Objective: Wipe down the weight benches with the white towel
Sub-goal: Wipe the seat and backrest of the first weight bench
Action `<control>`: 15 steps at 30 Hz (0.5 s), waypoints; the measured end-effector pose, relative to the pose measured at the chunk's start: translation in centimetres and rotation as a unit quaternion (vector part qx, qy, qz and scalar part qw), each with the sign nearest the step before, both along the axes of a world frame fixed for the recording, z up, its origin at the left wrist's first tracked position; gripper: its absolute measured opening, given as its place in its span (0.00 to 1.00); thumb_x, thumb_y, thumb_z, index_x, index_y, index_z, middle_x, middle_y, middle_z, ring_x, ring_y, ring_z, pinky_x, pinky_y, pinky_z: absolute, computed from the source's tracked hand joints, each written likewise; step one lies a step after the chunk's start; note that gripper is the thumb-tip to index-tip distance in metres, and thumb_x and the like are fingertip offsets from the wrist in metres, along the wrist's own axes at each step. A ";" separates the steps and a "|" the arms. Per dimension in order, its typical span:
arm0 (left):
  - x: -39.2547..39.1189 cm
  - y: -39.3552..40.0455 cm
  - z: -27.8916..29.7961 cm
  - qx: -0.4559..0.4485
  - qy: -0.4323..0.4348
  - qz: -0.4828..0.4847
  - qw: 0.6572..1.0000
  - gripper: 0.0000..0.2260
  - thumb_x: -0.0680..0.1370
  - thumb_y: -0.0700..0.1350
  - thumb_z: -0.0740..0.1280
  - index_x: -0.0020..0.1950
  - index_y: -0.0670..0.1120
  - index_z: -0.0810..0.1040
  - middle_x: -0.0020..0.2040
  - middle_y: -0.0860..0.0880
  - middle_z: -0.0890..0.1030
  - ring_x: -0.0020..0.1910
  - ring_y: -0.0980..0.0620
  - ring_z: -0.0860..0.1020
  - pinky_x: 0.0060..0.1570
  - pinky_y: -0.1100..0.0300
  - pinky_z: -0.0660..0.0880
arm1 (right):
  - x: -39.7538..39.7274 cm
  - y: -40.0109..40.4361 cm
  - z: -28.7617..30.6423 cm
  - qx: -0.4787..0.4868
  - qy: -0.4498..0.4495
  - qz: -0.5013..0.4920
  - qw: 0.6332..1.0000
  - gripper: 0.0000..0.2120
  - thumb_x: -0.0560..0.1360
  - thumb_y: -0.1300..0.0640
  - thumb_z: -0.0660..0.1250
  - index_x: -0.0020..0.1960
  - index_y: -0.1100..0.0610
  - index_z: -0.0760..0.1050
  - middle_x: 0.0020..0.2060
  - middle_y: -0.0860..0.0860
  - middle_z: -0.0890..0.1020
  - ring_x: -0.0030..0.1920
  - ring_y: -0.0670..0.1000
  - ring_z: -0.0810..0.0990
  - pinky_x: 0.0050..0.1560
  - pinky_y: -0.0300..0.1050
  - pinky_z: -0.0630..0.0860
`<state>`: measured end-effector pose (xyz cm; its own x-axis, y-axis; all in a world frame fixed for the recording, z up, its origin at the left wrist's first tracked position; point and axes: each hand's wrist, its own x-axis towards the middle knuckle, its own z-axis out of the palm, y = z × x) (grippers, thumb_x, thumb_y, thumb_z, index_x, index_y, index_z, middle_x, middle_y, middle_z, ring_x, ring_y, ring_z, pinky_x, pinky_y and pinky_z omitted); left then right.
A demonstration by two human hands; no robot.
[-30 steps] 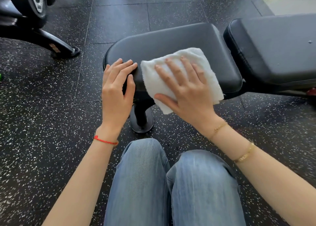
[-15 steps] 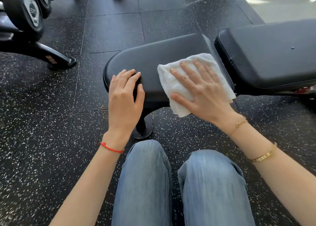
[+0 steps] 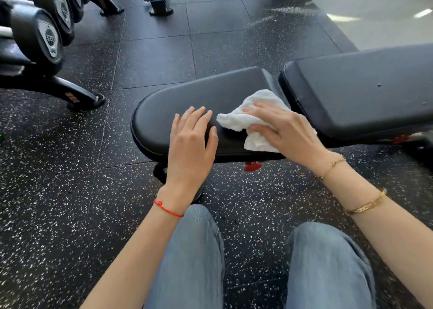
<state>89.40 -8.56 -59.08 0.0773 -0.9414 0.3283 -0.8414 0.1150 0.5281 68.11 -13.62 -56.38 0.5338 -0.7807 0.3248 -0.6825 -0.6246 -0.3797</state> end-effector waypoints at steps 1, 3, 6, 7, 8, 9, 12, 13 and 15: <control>-1.1 -0.3 0.1 -0.001 -0.002 0.002 1.000 0.17 0.82 0.43 0.61 0.71 0.42 0.74 0.71 0.45 0.74 0.75 0.46 0.66 0.79 0.50 0.52 | -1.1 -0.6 0.6 -0.016 0.010 -0.001 1.000 0.16 0.80 0.54 0.66 0.65 0.59 0.77 0.65 0.52 0.79 0.69 0.51 0.74 0.64 0.52 0.74; -3.4 -0.9 0.5 0.002 -0.006 0.010 1.000 0.18 0.83 0.44 0.61 0.71 0.42 0.73 0.72 0.45 0.73 0.75 0.47 0.66 0.79 0.51 0.51 | -3.6 -2.0 2.0 -0.038 0.030 -0.014 0.999 0.16 0.80 0.53 0.66 0.64 0.59 0.78 0.65 0.55 0.79 0.68 0.54 0.76 0.64 0.55 0.75; -7.5 -1.8 1.0 0.013 -0.013 0.012 1.000 0.18 0.83 0.46 0.60 0.73 0.43 0.72 0.73 0.46 0.72 0.76 0.48 0.64 0.79 0.51 0.50 | -8.7 -3.9 3.1 -0.074 0.091 -0.027 0.993 0.18 0.81 0.50 0.63 0.64 0.61 0.78 0.65 0.56 0.79 0.68 0.56 0.75 0.69 0.56 0.70; -8.9 -2.1 1.1 0.017 -0.018 0.011 1.000 0.19 0.83 0.46 0.59 0.73 0.43 0.71 0.74 0.47 0.71 0.77 0.49 0.63 0.80 0.52 0.49 | -10.3 -4.3 3.0 -0.079 0.114 -0.033 0.990 0.19 0.81 0.48 0.62 0.63 0.61 0.77 0.65 0.56 0.79 0.68 0.56 0.75 0.69 0.56 0.71; -10.2 -2.5 1.0 0.021 -0.024 0.011 0.999 0.19 0.84 0.47 0.58 0.74 0.44 0.71 0.74 0.47 0.71 0.77 0.49 0.63 0.80 0.52 0.48 | -11.6 -4.4 2.8 -0.067 0.131 -0.043 0.988 0.21 0.81 0.46 0.60 0.63 0.61 0.77 0.65 0.56 0.78 0.69 0.56 0.74 0.67 0.56 0.72; -11.4 -2.9 0.9 0.027 -0.030 0.014 0.999 0.19 0.84 0.47 0.57 0.74 0.44 0.70 0.75 0.47 0.70 0.77 0.49 0.62 0.80 0.52 0.48 | -12.5 -4.3 2.3 -0.041 0.136 -0.049 0.989 0.23 0.81 0.45 0.57 0.64 0.60 0.77 0.67 0.56 0.77 0.70 0.56 0.72 0.68 0.55 0.71; -14.1 -4.2 0.5 0.051 -0.051 0.036 0.997 0.20 0.84 0.49 0.55 0.76 0.45 0.67 0.77 0.47 0.67 0.78 0.49 0.59 0.79 0.50 0.48 | -13.9 -4.0 -0.1 0.050 0.133 -0.029 0.989 0.26 0.83 0.43 0.52 0.75 0.57 0.65 0.76 0.56 0.63 0.78 0.57 0.57 0.77 0.48 0.44; -14.7 -4.6 0.4 0.056 -0.057 0.047 0.996 0.21 0.84 0.49 0.55 0.76 0.45 0.67 0.77 0.47 0.66 0.78 0.48 0.59 0.79 0.49 0.48 | -14.1 -4.1 -0.7 0.072 0.147 -0.030 0.986 0.29 0.83 0.40 0.48 0.79 0.52 0.58 0.79 0.53 0.56 0.79 0.55 0.49 0.76 0.45 0.36; -15.6 -5.2 0.2 0.065 -0.064 0.072 0.993 0.21 0.84 0.49 0.54 0.77 0.45 0.66 0.77 0.47 0.65 0.78 0.48 0.59 0.79 0.48 0.49 | -14.6 -5.2 -1.4 0.086 0.163 -0.023 0.983 0.30 0.81 0.35 0.42 0.80 0.45 0.50 0.80 0.48 0.47 0.80 0.51 0.42 0.76 0.45 0.32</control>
